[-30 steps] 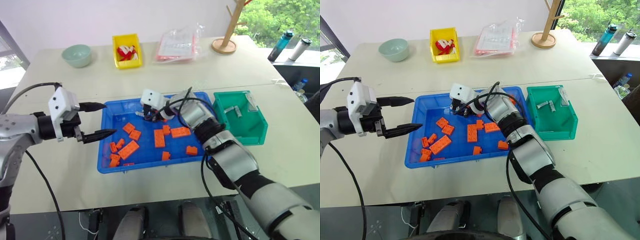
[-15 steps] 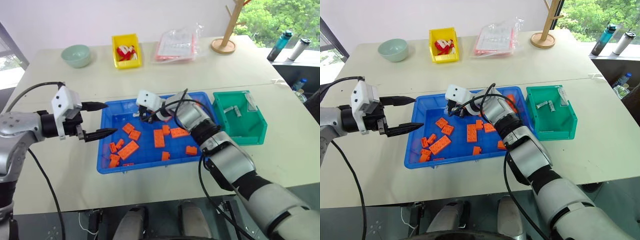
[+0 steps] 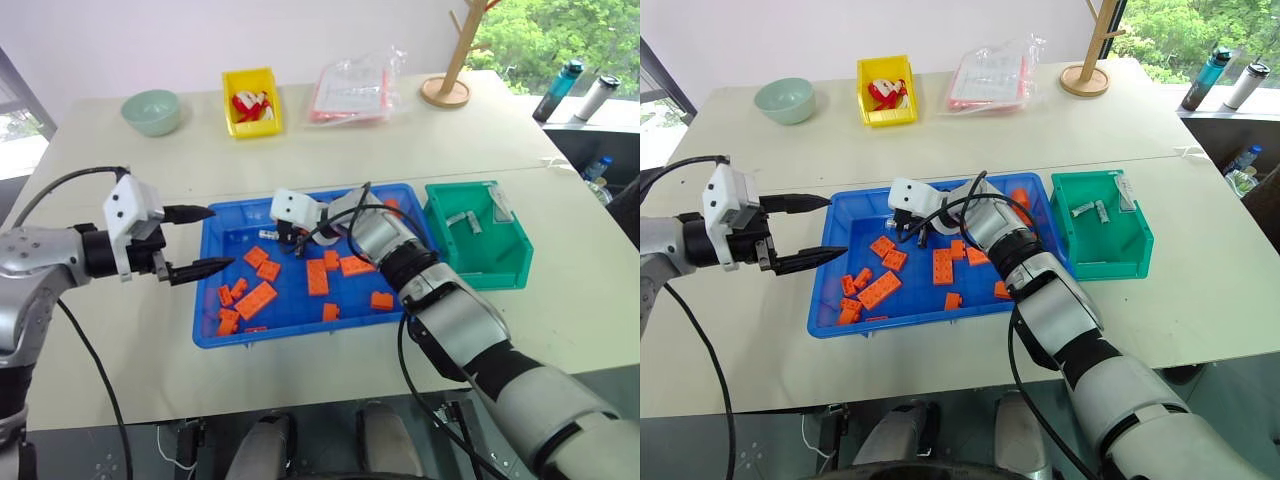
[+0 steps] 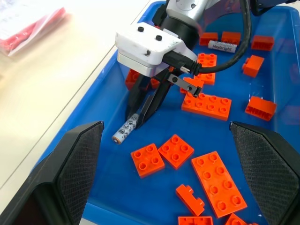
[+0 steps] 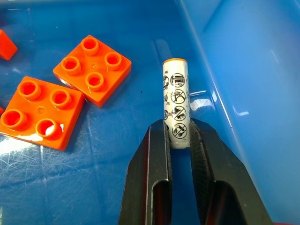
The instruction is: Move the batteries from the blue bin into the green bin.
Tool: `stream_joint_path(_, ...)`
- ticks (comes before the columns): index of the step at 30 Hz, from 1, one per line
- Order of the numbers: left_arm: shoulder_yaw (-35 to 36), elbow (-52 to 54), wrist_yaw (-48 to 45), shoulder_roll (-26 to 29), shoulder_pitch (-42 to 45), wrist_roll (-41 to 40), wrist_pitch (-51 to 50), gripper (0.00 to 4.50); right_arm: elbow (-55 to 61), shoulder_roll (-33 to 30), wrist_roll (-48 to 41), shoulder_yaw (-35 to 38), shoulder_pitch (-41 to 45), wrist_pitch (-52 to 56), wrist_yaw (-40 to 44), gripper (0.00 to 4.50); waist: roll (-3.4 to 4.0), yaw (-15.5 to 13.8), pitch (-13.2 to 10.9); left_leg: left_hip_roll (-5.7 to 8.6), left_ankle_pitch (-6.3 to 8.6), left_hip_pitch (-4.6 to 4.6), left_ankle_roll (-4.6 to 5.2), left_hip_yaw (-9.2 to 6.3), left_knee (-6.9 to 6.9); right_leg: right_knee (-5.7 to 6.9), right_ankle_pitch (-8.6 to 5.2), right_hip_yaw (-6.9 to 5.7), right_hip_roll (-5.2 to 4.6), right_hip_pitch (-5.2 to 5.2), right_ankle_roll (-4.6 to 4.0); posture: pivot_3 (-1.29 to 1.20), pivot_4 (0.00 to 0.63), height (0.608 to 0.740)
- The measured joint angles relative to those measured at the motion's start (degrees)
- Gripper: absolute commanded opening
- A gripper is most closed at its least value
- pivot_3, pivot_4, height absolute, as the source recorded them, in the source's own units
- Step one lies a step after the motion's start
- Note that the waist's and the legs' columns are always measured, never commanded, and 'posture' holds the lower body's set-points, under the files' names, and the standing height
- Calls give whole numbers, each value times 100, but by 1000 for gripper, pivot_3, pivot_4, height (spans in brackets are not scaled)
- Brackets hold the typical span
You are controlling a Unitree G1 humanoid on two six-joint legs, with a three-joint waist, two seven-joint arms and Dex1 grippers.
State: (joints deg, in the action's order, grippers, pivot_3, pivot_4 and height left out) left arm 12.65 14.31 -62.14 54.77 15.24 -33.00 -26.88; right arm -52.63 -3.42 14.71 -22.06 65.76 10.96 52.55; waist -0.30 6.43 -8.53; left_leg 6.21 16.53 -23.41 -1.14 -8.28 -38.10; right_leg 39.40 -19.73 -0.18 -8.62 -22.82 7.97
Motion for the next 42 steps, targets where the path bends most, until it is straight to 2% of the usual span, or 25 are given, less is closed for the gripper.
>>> stream_joint_path(3, 6, 49, 18, -5, -40, -12, -3, 4500, 326, -93, -85, 42, -90, 255, 152, 46, 0, -3, 0, 1, 0, 0, 0, 0, 0, 1, 0, 0, -1, 0, 0, 0, 150, 719)
stream_joint_path(6, 3, 71, 35, -82, -62, -25, -14, 4500, 1606, -529, -447, 346, -451, 1071, 447, 46, 0, -63, 0, 4, 0, -5, 0, -1, -5, 1, 0, 0, -4, -1, 0, 0, 150, 719)
stream_joint_path(8, -42, 101, 81, -230, -38, -38, -25, 4500, 3147, -1136, -835, 800, -844, 2175, 654, 46, 1, -139, -1, 15, 0, -20, 0, -18, -11, 6, 0, 0, -7, -4, 0, 0, 150, 719)
stream_joint_path(13, -188, 56, 134, -538, -12, -33, -21, 4500, 5790, -2897, -1585, 2232, -1476, 4583, 749, 46, -2, -305, 1, 19, 1, -30, 2, -18, -6, -9, 0, 0, -9, 3, -1, 0, 150, 719)
stream_joint_path(18, -380, -224, 90, -743, 239, -3, 6, 4500, 6576, -4490, -1848, 3267, -2856, 5576, 674, 46, -2, -405, 1, 17, 3, -29, 6, 12, -7, -16, 0, 3, -18, 2, 0, 0, 150, 719)
stream_joint_path(21, -522, -458, 36, -848, 494, 13, 37, 4500, 6804, -4885, -1968, 3826, -3404, 5767, 525, 46, -3, -377, 1, 4, 3, -22, 7, 32, -3, -14, 0, 2, -14, 5, 0, 0, 150, 719)
stream_joint_path(24, -665, -612, -21, -950, 797, 65, 122, 4500, 6941, -5006, -2065, 4197, -4035, 5811, 335, 46, -4, -387, 2, 0, 3, -18, 7, 36, -4, -12, 0, 1, -11, 9, 0, 0, 150, 719)
stream_joint_path(26, -744, -700, -46, -1018, 941, 115, 143, 4500, 6982, -4983, -2187, 4323, -4351, 5905, 176, 1090, -4, -385, 2, 1, 4, -17, 8, 40, -5, -7, 1, 1, -13, 10, 1, 0, 150, 719)
stream_joint_path(29, -791, -753, -94, -1052, 1013, 138, 148, 4500, 7035, -4983, -2282, 4346, -4531, 5816, 13, 2248, -4, -390, 2, 0, 4, -17, 8, 36, -5, -8, 1, 1, -11, 9, 1, 0, 150, 719)
stream_joint_path(31, -853, -763, -142, -1056, 1036, 182, 155, 4500, 7009, -5006, -2301, 4310, -4614, 5547, -106, 3198, -4, -393, 2, 2, 4, -17, 8, 37, -6, -9, 1, 1, -13, 11, 1, 0, 150, 719)
stream_joint_path(36, -903, -748, -168, -1084, 1041, 206, 154, 4500, 6587, -5317, -2517, 4046, -4313, 4561, 111, 3198, -4, -390, 2, 2, 4, -16, 8, 37, -6, -20, 1, 1, -13, 10, 1, 0, 150, 719)
stream_joint_path(39, -919, -677, -167, -1080, 1025, 234, 152, 4500, 6290, -5435, -2626, 3309, -3552, 3658, 660, 3198, -4, -358, 2, -5, 4, -13, 7, 39, -4, -26, 0, 0, -7, 10, 1, 0, 150, 719)
stream_joint_path(42, -913, -561, -137, -1072, 1011, 235, 140, 4500, 6050, -5401, -2629, 2623, -3078, 3232, 981, 3198, -5, -383, 1, -4, 4, -14, 7, 35, -3, -25, 0, -2, -9, 11, 1, 0, 150, 719)
